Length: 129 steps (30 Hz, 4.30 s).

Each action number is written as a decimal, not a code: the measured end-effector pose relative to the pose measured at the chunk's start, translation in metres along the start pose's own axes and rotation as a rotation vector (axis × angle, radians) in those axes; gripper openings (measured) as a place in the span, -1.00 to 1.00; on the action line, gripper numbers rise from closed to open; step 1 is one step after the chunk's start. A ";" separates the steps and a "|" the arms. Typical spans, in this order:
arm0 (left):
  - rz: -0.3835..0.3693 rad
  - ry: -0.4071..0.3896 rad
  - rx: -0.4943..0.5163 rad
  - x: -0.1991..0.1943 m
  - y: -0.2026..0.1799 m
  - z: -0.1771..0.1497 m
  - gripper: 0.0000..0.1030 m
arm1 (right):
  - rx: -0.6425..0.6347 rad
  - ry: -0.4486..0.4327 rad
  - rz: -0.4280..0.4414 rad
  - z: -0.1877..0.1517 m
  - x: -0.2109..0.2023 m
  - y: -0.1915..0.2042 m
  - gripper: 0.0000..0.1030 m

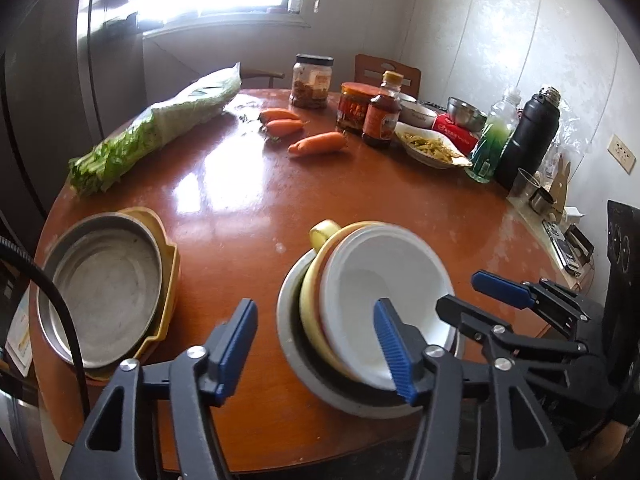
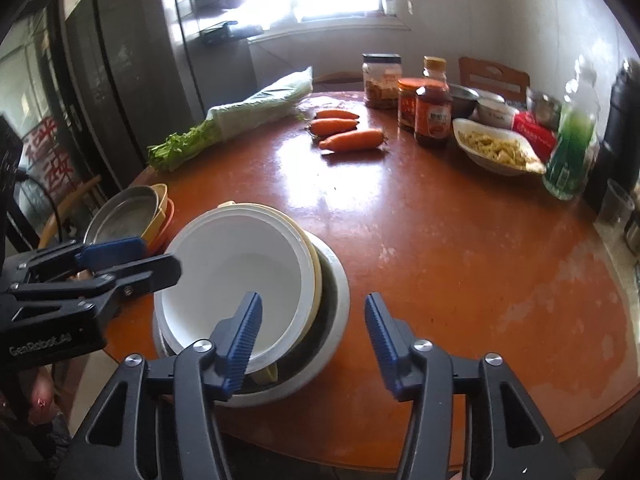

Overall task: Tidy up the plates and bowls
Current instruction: 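Grasp the rim of the nested bowl stack with the left tool, then lift and carry the nested bowls with the left tool toward the plate stack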

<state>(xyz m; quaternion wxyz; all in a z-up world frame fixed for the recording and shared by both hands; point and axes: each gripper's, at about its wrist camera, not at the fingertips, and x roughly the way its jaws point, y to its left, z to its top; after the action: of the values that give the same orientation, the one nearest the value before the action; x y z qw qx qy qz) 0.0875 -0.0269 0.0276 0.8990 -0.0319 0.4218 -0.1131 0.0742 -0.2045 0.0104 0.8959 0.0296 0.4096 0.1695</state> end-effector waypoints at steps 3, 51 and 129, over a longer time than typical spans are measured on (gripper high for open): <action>0.006 0.033 -0.025 0.010 0.006 -0.002 0.21 | 0.022 0.025 0.008 -0.002 0.008 -0.003 0.12; -0.058 0.092 -0.067 0.035 0.012 0.003 -0.01 | 0.001 0.018 0.072 0.019 0.024 0.012 -0.15; 0.163 -0.035 -0.238 -0.013 0.197 0.000 -0.01 | -0.248 -0.016 0.180 0.078 0.110 0.199 -0.17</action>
<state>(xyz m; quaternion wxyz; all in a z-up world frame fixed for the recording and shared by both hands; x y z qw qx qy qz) 0.1146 0.1678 0.0071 0.9023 -0.1056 0.4177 0.0118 0.1429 0.0256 0.0209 0.8771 -0.0435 0.3739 0.2983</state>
